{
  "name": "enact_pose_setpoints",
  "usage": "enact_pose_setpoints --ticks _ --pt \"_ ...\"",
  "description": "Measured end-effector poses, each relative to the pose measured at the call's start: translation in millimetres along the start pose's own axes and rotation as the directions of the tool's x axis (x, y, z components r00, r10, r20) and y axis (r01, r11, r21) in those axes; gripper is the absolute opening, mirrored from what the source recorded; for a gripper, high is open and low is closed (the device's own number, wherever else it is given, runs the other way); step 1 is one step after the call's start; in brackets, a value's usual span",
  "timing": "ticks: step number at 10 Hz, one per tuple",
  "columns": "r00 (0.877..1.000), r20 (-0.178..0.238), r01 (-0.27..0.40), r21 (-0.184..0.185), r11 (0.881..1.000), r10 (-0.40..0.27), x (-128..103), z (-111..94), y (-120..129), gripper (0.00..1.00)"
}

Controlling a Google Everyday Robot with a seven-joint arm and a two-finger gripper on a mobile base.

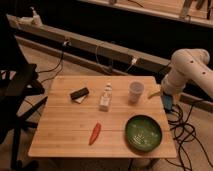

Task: Drag the ceramic bowl in a circle

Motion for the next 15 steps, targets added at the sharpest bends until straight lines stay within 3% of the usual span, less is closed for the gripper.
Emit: enact_pose_setpoints --ticks 14,15 --pt "1.0 0.0 0.0 0.0 1.0 0.0 0.1 0.0 -0.2 0.8" --pt "1.0 0.0 0.0 -0.001 1.0 0.0 -0.2 0.1 0.2 0.76"
